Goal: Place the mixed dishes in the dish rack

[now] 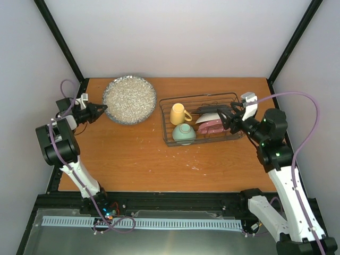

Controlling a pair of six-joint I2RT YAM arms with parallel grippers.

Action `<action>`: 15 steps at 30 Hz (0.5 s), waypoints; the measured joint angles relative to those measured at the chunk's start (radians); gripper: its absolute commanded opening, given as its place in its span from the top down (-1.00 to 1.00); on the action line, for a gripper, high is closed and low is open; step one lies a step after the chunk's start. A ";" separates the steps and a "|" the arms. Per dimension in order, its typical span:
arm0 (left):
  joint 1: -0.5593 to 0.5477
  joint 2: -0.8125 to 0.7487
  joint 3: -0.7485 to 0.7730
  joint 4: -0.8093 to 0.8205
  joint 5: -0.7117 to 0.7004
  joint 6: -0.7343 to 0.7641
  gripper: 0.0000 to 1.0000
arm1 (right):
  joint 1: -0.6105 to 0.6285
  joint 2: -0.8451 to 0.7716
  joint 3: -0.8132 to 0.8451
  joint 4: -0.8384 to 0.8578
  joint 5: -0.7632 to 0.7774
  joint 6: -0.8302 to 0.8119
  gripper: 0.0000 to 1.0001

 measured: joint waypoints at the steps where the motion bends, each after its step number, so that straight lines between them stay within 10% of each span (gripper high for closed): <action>1: 0.001 -0.006 -0.003 0.014 0.016 -0.014 0.99 | 0.000 0.017 0.004 0.002 -0.022 0.010 -0.37; 15: 0.009 -0.214 0.087 0.045 0.119 -0.108 0.99 | 0.120 0.381 0.093 0.083 -0.289 0.153 -1.00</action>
